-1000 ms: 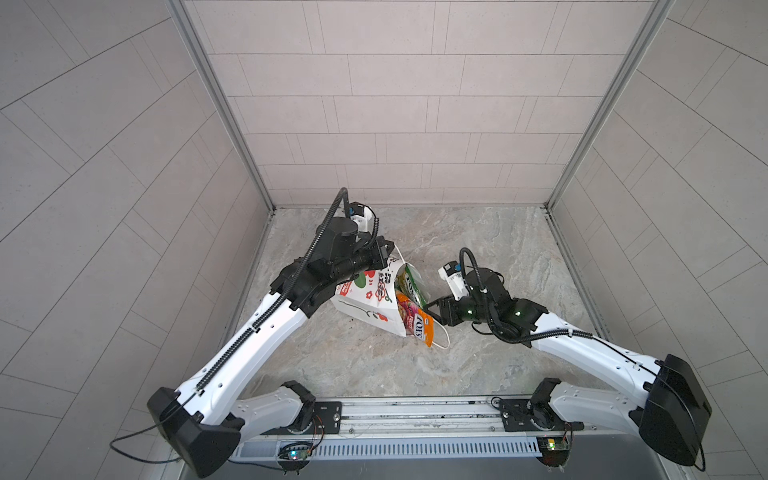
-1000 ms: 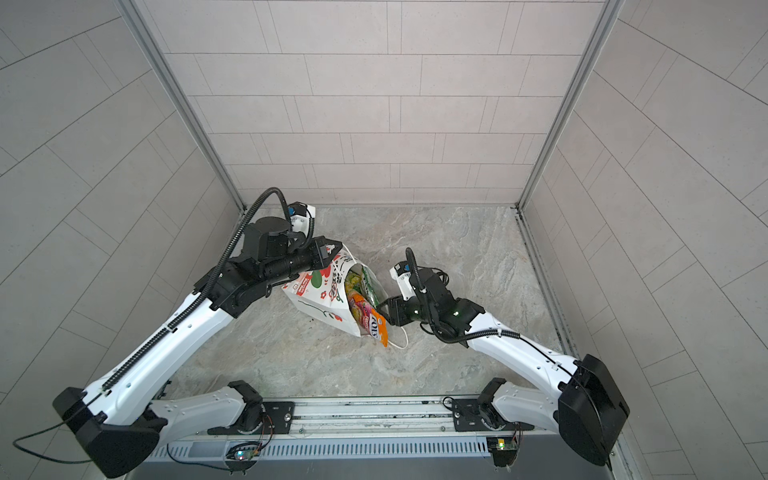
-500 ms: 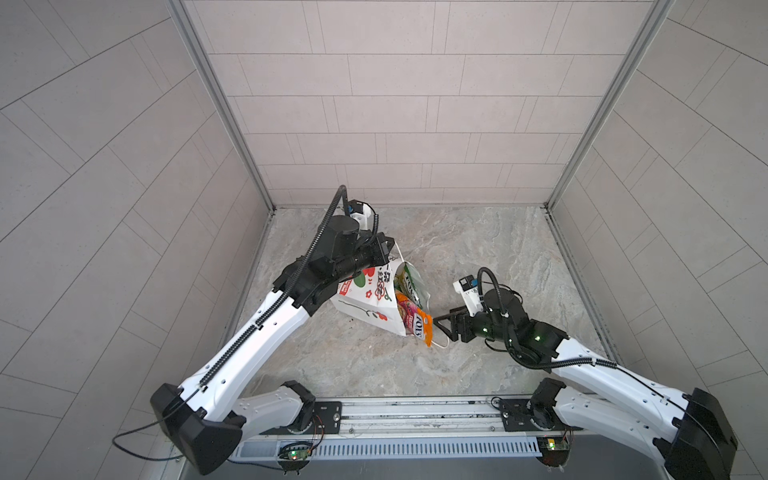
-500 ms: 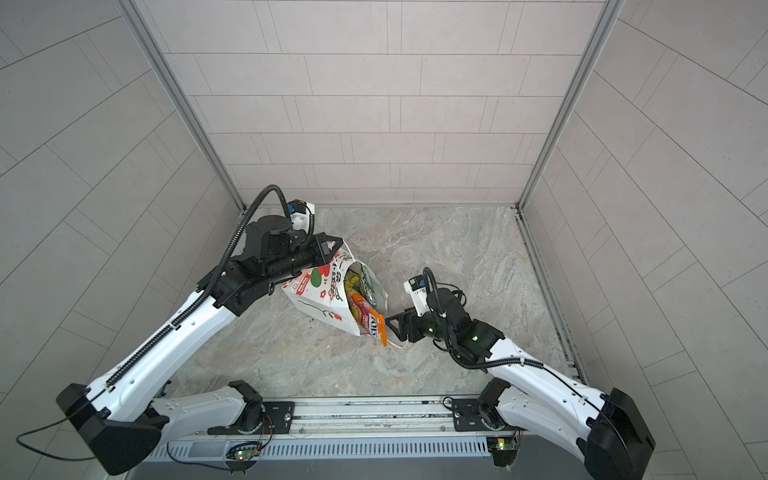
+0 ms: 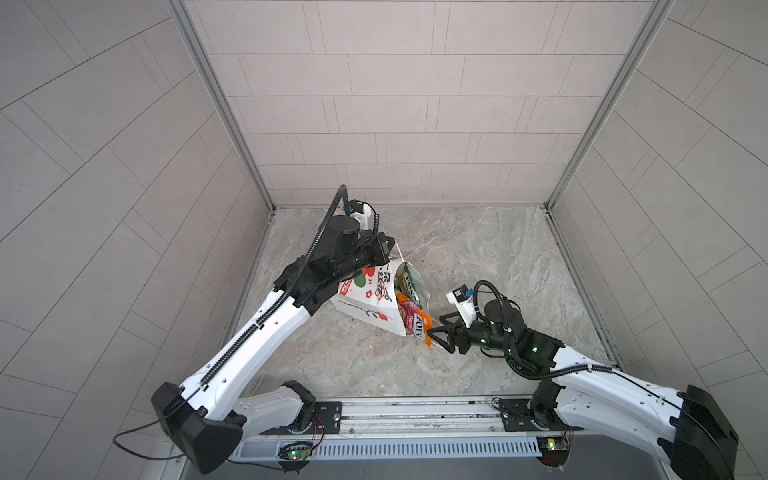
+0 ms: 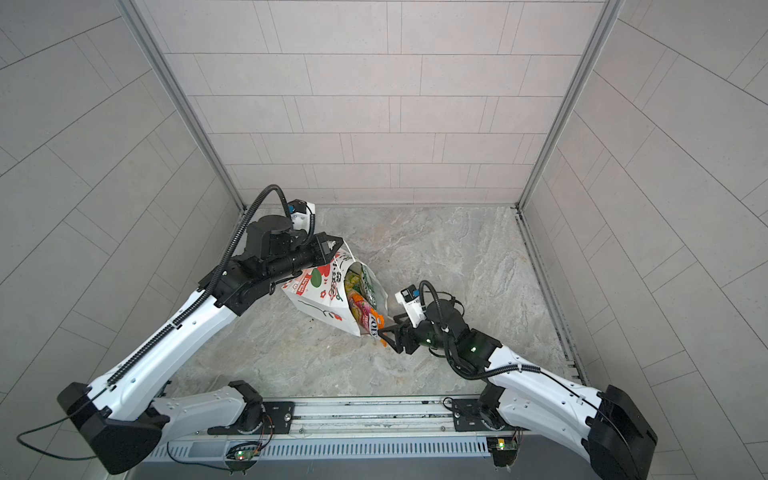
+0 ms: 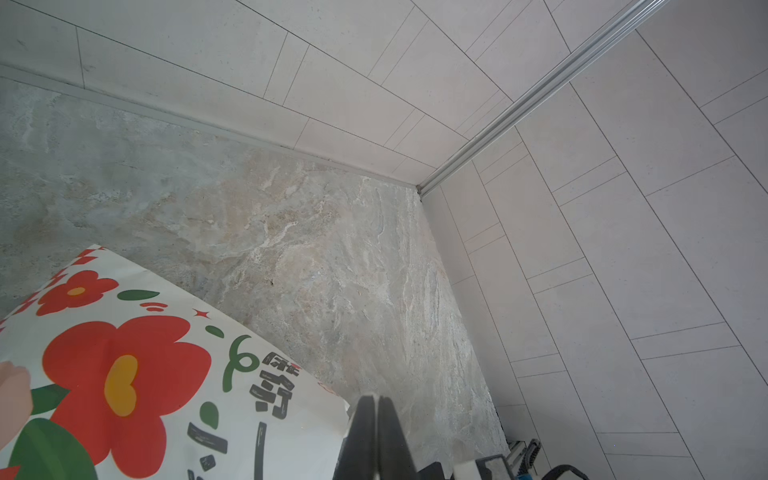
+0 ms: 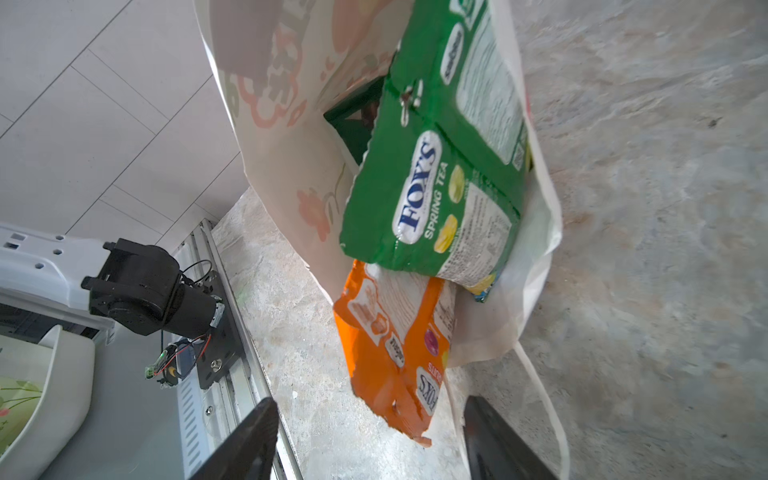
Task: Take the snacks out of the paper bag
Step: 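Grasp the packets inside the bag with the right gripper and pull outward, then carry the orange Fox's Fruits packet away from the bag with the right gripper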
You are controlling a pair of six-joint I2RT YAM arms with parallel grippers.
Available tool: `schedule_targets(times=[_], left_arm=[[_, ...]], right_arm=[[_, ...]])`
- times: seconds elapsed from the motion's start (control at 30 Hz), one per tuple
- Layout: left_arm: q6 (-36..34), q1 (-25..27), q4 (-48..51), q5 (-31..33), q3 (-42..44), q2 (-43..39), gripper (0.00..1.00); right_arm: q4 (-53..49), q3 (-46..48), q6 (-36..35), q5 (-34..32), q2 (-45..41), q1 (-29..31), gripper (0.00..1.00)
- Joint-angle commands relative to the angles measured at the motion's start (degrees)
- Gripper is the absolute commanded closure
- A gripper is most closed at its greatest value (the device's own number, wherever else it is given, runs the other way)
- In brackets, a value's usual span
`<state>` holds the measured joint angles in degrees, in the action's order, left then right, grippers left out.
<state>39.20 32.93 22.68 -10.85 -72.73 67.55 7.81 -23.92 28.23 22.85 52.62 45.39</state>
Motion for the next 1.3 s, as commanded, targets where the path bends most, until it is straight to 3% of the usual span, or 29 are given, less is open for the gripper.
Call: schedule_targets(times=[0.0,0.47,0.57,0.63,0.73,1.27], left_arm=[[0.3,-0.1,-4.0,0.9,-2.3,-0.5,1.00],[0.5,0.0,-3.8,0.4,-2.2,-0.9,1.00],[0.4,0.0,-3.8,0.2,-1.9,-1.0,1.00],[0.1,-0.1,-3.5,0.4,-1.7,-1.3,1.00],[-0.3,-0.1,-3.1,1.1,-1.6,-1.5,1.00],[-1.5,-0.1,-2.4,2.9,-1.2,-1.6,1.00]], right_arm=[[5.6,-0.7,-1.6,-2.1,3.7,2.0,0.31],[17.6,-2.9,-1.0,-7.9,18.9,4.3,0.56],[17.2,-3.8,-0.8,-9.6,20.5,4.4,0.70],[15.5,-4.8,-0.9,-9.4,20.5,4.4,0.88],[11.0,-5.9,-1.1,-9.4,18.6,4.4,1.00],[-20.5,-15.3,-6.9,-4.1,-1.9,4.4,1.00]])
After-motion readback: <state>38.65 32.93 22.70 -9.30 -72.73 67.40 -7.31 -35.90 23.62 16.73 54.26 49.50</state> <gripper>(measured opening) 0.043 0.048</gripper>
